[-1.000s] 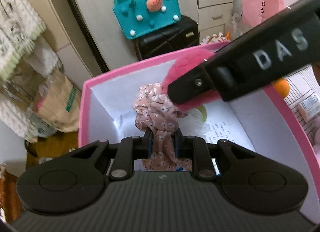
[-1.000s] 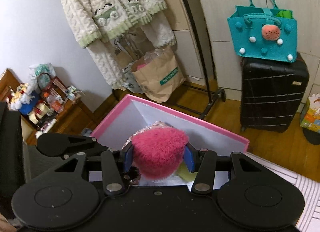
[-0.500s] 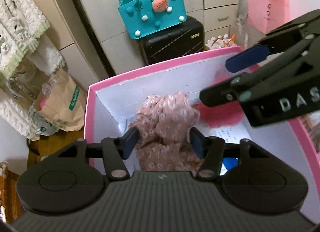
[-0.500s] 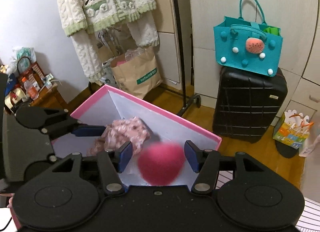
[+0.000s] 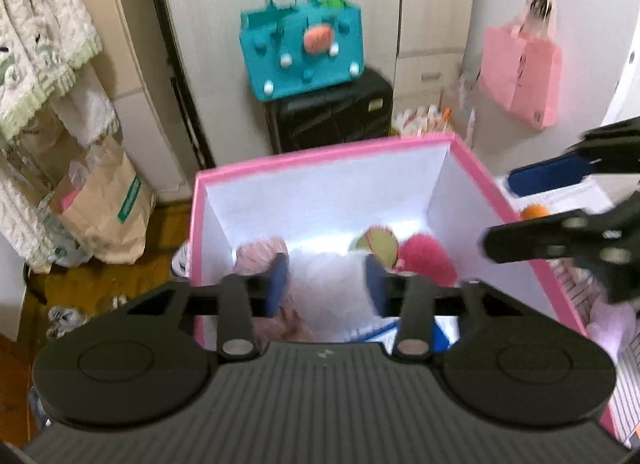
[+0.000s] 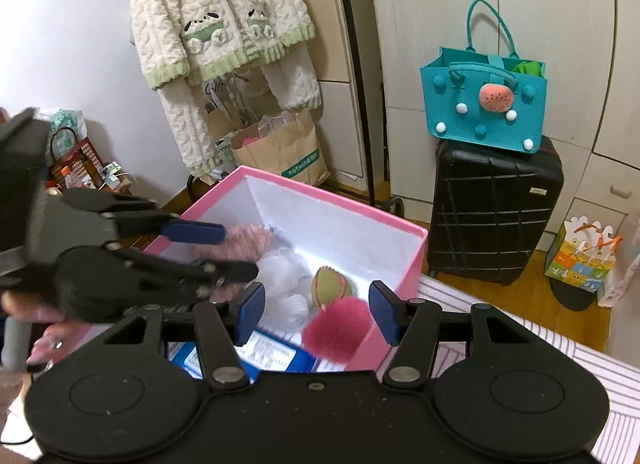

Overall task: Organize soft objects
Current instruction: 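Withdraw both grippers from the box toward the purple plush bear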

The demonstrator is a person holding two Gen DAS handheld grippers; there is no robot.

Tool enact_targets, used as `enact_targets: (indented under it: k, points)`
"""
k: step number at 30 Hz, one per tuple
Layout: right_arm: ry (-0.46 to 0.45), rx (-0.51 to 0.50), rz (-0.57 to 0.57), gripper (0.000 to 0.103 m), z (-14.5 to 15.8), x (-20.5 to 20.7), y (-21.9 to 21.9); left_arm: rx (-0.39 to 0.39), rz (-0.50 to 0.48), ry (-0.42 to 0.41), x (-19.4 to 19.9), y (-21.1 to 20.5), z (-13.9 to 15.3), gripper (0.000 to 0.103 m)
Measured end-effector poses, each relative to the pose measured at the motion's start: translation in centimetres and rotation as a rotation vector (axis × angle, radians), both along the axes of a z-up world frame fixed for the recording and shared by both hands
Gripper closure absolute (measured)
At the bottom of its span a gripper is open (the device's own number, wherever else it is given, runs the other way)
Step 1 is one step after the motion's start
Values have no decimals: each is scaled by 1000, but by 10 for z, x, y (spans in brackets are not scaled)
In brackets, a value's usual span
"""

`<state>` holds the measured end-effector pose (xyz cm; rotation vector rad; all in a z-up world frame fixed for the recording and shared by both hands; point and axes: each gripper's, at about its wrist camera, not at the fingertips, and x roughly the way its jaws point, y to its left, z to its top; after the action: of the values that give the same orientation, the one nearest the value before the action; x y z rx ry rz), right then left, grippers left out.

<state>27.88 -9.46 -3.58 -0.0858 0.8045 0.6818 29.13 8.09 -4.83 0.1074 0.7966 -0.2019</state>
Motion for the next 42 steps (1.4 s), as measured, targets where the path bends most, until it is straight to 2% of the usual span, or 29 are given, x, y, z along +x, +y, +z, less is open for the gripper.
enact_targets:
  k: [1, 4, 5, 8, 9, 13, 26, 36, 42]
  points:
    - [-5, 1, 3, 40, 1, -5, -2, 10, 3, 18, 1, -2, -2, 74]
    - [-19, 5, 3, 40, 5, -18, -7, -5, 10, 116, 11, -7, -12, 75]
    - [-19, 8, 7, 40, 6, -23, -9, -2, 21, 126, 12, -8, -14, 75]
    - [-14, 19, 16, 40, 8, -36, -16, 64, 36, 65, 5, -14, -11, 74]
    - [-16, 20, 19, 40, 9, -41, -18, 79, 34, 49, 0, -15, -8, 70]
    - [-23, 36, 30, 40, 16, -61, -29, 58, 20, 36, -21, -13, 10, 59]
    - [-100, 38, 73, 40, 50, -132, -49, 106, -42, -65, -121, -26, 68, 45]
    - [-158, 28, 118, 37, 70, -187, -64, 90, -137, -39, -173, -43, 88, 40]
    - [-161, 33, 131, 36, 70, -209, -76, 81, -182, -16, -193, -53, 92, 38]
